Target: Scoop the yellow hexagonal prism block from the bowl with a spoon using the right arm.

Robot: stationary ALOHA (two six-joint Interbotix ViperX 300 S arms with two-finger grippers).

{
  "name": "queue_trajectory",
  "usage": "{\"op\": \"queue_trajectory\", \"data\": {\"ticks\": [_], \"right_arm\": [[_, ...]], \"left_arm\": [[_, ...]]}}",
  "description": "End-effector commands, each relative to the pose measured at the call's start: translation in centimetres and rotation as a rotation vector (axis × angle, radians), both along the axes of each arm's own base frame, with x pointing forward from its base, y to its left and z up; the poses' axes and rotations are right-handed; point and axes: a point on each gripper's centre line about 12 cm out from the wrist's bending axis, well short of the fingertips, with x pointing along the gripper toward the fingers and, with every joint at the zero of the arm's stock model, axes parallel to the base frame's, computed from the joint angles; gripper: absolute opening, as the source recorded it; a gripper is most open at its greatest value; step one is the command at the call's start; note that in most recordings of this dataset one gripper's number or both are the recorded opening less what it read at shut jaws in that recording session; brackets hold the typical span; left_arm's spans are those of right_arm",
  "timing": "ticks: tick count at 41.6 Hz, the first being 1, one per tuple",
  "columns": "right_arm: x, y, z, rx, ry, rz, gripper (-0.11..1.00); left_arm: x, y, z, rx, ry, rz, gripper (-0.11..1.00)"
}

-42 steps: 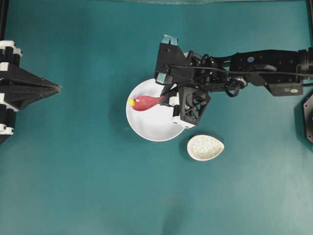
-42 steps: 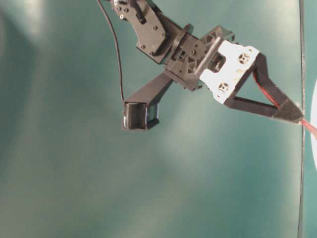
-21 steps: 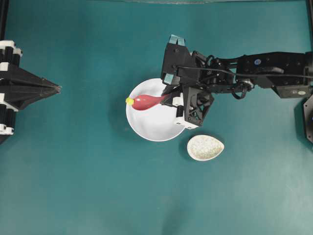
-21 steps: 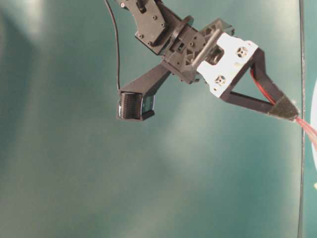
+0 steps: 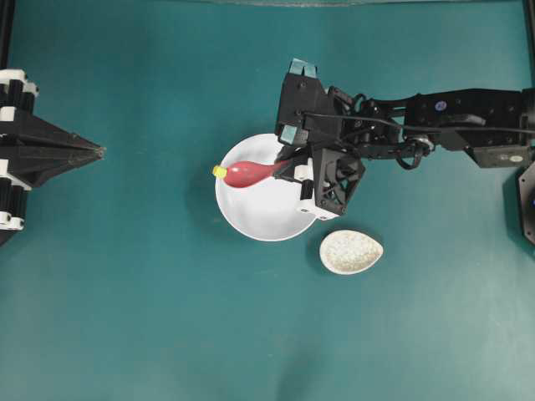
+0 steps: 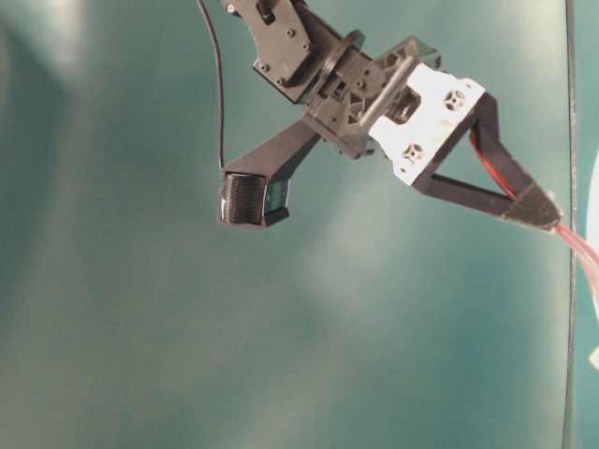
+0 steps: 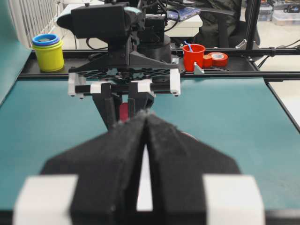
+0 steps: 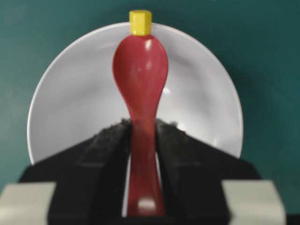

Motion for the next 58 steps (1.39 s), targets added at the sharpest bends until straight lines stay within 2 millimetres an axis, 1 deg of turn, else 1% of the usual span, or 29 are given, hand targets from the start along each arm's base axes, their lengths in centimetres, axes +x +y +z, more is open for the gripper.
{"op": "queue_trajectory", "data": {"ticks": [1,58], "right_arm": [[0.04,0.11,1.65,-0.003,-0.049,0.000,0.24],[0.19,0.04,1.82,-0.007,-0.068,-0.004,0.24]], "left_arm": [[0.29,-0.01,0.66,0.000,-0.014,0.000,0.00],[0.29,-0.01,0.66,0.000,-0.014,0.000,0.00]]}}
